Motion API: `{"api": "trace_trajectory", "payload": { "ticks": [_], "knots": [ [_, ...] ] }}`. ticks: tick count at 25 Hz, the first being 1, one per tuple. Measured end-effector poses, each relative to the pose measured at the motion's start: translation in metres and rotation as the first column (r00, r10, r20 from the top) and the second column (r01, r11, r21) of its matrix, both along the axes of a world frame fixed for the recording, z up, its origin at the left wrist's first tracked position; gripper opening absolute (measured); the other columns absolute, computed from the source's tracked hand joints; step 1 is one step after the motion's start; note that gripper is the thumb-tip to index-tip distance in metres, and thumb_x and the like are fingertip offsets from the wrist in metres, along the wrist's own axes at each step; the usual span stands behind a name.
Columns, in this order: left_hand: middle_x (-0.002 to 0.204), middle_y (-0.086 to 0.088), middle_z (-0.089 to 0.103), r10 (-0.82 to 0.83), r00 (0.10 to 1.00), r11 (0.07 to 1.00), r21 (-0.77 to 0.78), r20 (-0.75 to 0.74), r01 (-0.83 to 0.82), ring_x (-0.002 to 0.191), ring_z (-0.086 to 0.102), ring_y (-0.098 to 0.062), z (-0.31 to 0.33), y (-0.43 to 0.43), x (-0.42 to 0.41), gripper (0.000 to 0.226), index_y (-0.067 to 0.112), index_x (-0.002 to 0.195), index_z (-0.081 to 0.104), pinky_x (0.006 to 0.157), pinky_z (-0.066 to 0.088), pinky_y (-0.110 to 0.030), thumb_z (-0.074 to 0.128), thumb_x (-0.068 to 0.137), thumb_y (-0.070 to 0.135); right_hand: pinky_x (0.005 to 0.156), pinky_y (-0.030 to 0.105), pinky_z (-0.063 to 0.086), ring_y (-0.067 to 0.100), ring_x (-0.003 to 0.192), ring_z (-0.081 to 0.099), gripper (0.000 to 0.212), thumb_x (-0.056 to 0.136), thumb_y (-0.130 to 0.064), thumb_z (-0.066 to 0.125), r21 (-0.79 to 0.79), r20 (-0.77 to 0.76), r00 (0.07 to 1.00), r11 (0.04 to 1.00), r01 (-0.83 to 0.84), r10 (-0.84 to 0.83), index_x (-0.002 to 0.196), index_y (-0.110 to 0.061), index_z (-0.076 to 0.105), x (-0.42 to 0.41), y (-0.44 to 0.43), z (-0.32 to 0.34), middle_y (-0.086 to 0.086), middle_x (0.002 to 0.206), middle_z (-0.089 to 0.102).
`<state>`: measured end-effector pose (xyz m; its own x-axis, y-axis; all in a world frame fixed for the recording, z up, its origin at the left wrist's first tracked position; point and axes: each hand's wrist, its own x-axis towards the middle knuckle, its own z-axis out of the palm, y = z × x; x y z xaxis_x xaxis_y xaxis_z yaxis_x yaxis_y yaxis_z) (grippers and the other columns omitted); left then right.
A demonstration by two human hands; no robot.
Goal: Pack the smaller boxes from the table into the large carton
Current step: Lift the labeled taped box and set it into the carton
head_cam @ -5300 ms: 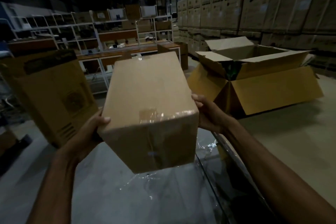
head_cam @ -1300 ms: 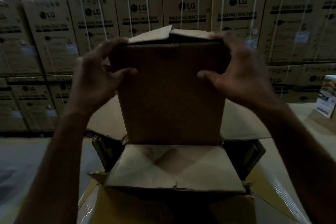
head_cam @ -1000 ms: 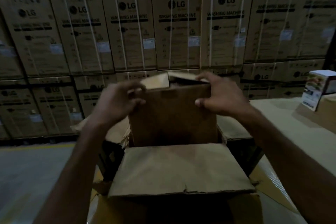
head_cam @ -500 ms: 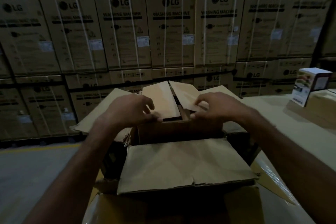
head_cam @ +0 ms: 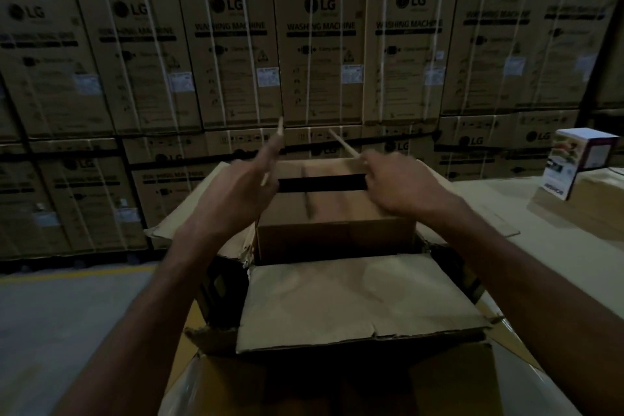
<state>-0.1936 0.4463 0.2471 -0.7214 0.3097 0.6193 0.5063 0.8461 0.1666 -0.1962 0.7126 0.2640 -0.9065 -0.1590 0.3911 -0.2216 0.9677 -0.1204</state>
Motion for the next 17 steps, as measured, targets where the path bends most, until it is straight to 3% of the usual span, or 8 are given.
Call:
{"api": "trace_trajectory", "payload": {
  "ticks": [3, 5, 7, 9, 11, 13, 15, 17],
  "knots": [
    [0.128, -0.023, 0.060, 0.240, 0.971, 0.947, 0.219, -0.004, -0.233, 0.101, 0.068, -0.034, -0.003, -0.026, -0.001, 0.089, 0.022, 0.162, -0.002, 0.079, 0.060, -0.049, 0.060, 0.099, 0.019, 0.069, 0.035, 0.057, 0.027, 0.094, 0.066, 0.051, 0.099, -0.016, 0.060, -0.320, -0.197, 0.969, 0.944, 0.079, -0.148, 0.144, -0.024, 0.038, -0.002, 0.021, 0.007, 0.012, 0.118, 0.062],
    [0.164, -0.021, 0.016, 0.506, 0.863, 0.859, 0.104, -0.019, -0.501, 0.149, 0.021, -0.045, -0.009, -0.030, -0.001, 0.087, 0.019, 0.161, 0.014, 0.114, 0.030, -0.063, 0.068, 0.094, 0.029, 0.072, 0.035, 0.055, 0.031, 0.106, 0.064, 0.061, 0.093, -0.011, 0.070, -0.382, -0.280, 0.931, 0.917, 0.116, -0.234, 0.144, -0.021, 0.038, -0.004, 0.033, 0.004, 0.016, 0.124, 0.061],
    [0.169, -0.013, -0.009, 0.601, 0.785, 0.787, -0.057, -0.150, -0.614, 0.153, -0.014, -0.043, -0.011, -0.025, 0.002, 0.070, 0.025, 0.148, 0.044, 0.119, -0.001, -0.067, 0.075, 0.087, 0.037, 0.078, 0.040, 0.057, 0.033, 0.112, 0.063, 0.060, 0.089, -0.010, 0.074, -0.390, -0.312, 0.916, 0.913, 0.119, -0.253, 0.141, -0.018, 0.046, -0.008, 0.037, -0.001, 0.015, 0.127, 0.062],
    [0.168, -0.011, -0.014, 0.594, 0.756, 0.729, -0.214, -0.274, -0.650, 0.151, -0.021, -0.044, -0.011, -0.018, 0.000, 0.051, 0.030, 0.130, 0.060, 0.116, -0.012, -0.065, 0.077, 0.083, 0.034, 0.084, 0.045, 0.057, 0.034, 0.113, 0.062, 0.055, 0.087, -0.012, 0.075, -0.357, -0.362, 0.893, 0.924, 0.133, -0.268, 0.137, -0.017, 0.053, -0.011, 0.038, -0.005, 0.014, 0.127, 0.063],
    [0.169, -0.011, 0.010, 0.520, 0.824, 0.751, -0.340, -0.225, -0.566, 0.154, -0.001, -0.041, -0.012, -0.012, -0.008, 0.040, 0.031, 0.127, 0.063, 0.122, 0.001, -0.061, 0.071, 0.088, 0.027, 0.083, 0.043, 0.053, 0.033, 0.112, 0.061, 0.053, 0.087, -0.014, 0.075, -0.332, -0.405, 0.865, 0.929, 0.164, -0.297, 0.136, -0.016, 0.056, -0.010, 0.040, -0.006, 0.013, 0.126, 0.062],
    [0.149, -0.005, 0.050, 0.405, 0.914, 0.850, -0.366, -0.003, -0.378, 0.136, 0.044, -0.029, -0.015, -0.005, -0.018, 0.035, 0.032, 0.129, 0.063, 0.106, 0.042, -0.047, 0.059, 0.096, 0.021, 0.081, 0.040, 0.047, 0.033, 0.113, 0.058, 0.050, 0.087, -0.016, 0.074, -0.265, -0.425, 0.844, 0.937, 0.229, -0.327, 0.135, -0.014, 0.058, -0.009, 0.043, -0.010, 0.013, 0.129, 0.057],
    [0.128, -0.001, 0.065, 0.319, 0.932, 0.916, -0.307, 0.173, -0.256, 0.108, 0.062, -0.021, -0.016, 0.004, -0.026, 0.037, 0.032, 0.134, 0.059, 0.074, 0.048, -0.034, 0.050, 0.100, 0.020, 0.091, 0.045, 0.045, 0.035, 0.123, 0.049, 0.044, 0.085, -0.020, 0.075, -0.115, -0.458, 0.796, 0.914, 0.389, -0.396, 0.126, -0.011, 0.064, -0.010, 0.050, -0.015, 0.014, 0.137, 0.048],
    [0.121, -0.003, 0.067, 0.296, 0.933, 0.934, -0.267, 0.203, -0.238, 0.099, 0.064, -0.022, -0.015, 0.014, -0.032, 0.040, 0.030, 0.142, 0.053, 0.068, 0.047, -0.035, 0.044, 0.103, 0.022, 0.109, 0.058, 0.031, 0.037, 0.133, 0.038, 0.036, 0.083, -0.028, 0.073, 0.078, -0.439, 0.756, 0.817, 0.571, -0.486, 0.115, -0.012, 0.069, -0.010, 0.059, -0.020, 0.015, 0.140, 0.046]
  ]
}}
